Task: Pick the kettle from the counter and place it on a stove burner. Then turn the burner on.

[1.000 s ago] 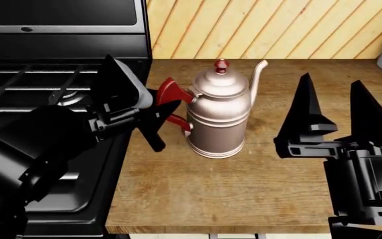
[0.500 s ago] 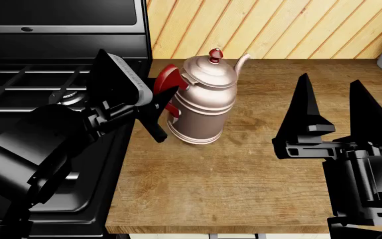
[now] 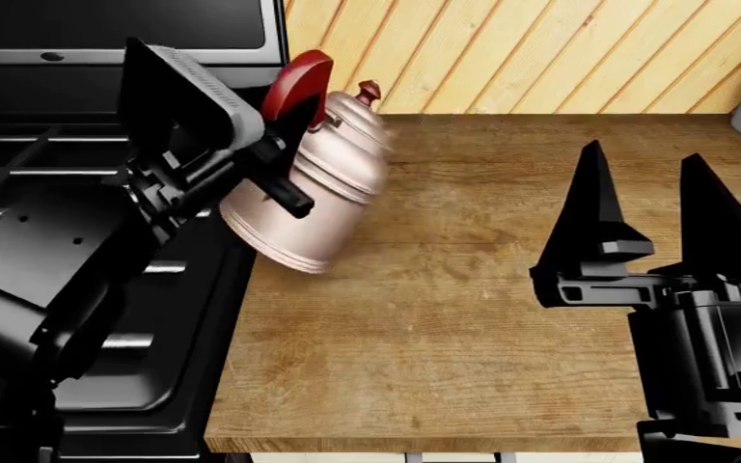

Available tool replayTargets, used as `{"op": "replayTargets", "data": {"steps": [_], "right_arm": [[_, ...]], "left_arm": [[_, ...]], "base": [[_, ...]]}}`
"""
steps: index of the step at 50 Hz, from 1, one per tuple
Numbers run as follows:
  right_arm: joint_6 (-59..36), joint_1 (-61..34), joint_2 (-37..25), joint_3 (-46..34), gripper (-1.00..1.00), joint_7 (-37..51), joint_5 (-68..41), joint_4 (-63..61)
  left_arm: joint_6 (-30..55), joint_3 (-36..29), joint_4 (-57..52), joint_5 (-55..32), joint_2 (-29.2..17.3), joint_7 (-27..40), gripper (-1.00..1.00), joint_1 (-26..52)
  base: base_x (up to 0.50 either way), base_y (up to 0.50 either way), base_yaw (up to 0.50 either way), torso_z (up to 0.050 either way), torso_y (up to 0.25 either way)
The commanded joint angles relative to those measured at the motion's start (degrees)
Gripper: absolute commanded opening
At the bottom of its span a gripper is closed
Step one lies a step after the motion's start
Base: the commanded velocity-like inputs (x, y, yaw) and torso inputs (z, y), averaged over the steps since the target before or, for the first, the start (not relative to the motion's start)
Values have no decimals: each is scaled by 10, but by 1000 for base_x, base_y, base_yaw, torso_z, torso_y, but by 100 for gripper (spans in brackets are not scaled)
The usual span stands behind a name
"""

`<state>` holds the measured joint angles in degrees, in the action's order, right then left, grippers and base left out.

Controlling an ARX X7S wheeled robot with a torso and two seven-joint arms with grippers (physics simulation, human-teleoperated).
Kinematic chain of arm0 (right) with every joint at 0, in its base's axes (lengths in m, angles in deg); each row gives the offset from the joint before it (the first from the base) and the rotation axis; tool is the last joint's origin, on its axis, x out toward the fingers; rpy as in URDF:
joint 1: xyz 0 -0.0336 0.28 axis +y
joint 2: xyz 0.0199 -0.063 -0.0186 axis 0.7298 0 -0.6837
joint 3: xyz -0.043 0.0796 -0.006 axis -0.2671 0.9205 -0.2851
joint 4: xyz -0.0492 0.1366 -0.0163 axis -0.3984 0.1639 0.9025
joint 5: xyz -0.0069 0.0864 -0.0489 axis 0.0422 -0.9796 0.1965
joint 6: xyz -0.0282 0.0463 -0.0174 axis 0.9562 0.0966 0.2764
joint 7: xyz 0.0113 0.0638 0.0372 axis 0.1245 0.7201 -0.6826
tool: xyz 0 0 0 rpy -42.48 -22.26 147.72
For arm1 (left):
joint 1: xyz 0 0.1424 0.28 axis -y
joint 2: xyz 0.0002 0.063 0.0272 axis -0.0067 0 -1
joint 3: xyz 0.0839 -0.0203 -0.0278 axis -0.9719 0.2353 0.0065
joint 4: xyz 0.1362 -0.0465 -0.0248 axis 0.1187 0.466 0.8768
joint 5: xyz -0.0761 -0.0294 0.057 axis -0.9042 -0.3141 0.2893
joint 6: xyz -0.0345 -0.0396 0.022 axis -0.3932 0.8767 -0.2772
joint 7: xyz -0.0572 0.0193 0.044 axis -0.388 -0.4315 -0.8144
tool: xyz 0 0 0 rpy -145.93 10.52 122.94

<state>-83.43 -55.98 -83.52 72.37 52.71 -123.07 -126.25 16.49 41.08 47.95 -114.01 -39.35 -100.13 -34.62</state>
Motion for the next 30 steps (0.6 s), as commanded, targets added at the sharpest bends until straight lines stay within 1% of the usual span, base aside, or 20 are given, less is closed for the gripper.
{"op": "replayTargets", "data": {"steps": [1,12,16,21,30], "right_arm": [[3,1,-4,1,100,4,-7,0],[7,1,-7,-3,100,5,-7,2],[-10,-6,-12,-8,100,20,-5,1],[-33,-16,-19,-16,100,40,0,-3],[-37,-16,-24,-20,100,45,-5,-8]], "left_arm": [[-4,31,-13,-12,9,32,-100,23],[-5,55,-14,-17,14,56,-100,42],[-4,64,-20,-19,9,65,-100,41],[-3,75,-24,-22,4,71,-100,42],[3,82,-31,-28,2,80,-100,45]], "base": [[0,0,0,0,0],[0,0,0,0,1],[0,6,0,0,0],[-59,482,0,0,2],[-73,500,0,0,0]]}}
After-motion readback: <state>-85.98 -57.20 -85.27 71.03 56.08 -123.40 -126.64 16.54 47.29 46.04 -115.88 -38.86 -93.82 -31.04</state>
